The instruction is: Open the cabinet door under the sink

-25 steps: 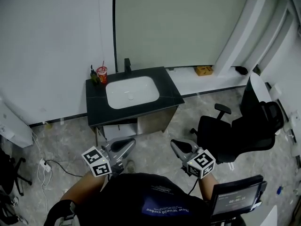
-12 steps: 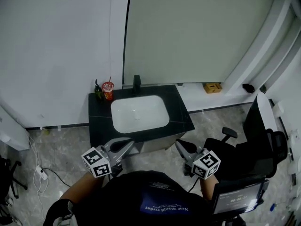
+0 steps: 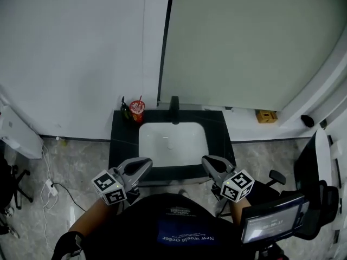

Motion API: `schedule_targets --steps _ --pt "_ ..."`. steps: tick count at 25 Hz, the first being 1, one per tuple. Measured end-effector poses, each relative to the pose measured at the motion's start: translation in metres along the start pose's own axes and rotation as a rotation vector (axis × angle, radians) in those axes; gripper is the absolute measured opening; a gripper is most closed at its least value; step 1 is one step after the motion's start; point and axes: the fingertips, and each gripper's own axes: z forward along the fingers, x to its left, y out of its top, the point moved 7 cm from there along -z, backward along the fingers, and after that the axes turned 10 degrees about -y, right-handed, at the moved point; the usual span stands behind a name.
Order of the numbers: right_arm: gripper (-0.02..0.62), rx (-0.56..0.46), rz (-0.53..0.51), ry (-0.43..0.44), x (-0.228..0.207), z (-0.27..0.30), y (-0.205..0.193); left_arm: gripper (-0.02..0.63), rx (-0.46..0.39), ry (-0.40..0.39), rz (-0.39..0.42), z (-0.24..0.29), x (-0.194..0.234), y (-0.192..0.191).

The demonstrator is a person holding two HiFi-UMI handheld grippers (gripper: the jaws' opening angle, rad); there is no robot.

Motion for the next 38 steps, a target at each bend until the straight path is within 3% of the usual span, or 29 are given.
schedule_targets --steps 10,16,20,27,31,34,38 --pt "0.000 0.009 0.035 0.265 -0.126 0.069 0.021 0.000 -0.056 0.263 0.038 0.090 0.030 0.008" --pt "0.000 0.015 0.060 0.353 -0.156 0.098 0.018 0.000 -0.036 0.341 0.044 0.122 0.028 -0.004" --pt "0.000 0.014 0.053 0.345 -0.158 0.111 0.018 0.000 -0.020 0.341 0.050 0.119 0.038 -0.004" --pt "0.000 0.027 0.045 0.267 -0.141 0.141 0.026 0.000 -0.024 0.268 0.060 0.096 0.083 0.017" --pt "0.000 0.019 0.035 0.238 -0.131 0.151 0.035 0.000 -0.079 0.223 0.021 0.090 0.094 0.030" --pt "0.000 0.022 0.040 0.223 -0.130 0.155 0.039 0.000 -0.042 0.219 0.034 0.084 0.106 0.026" --pt "0.000 0.044 0.049 0.211 -0.132 0.159 0.037 0.000 -0.075 0.196 0.007 0.089 0.113 0.030"
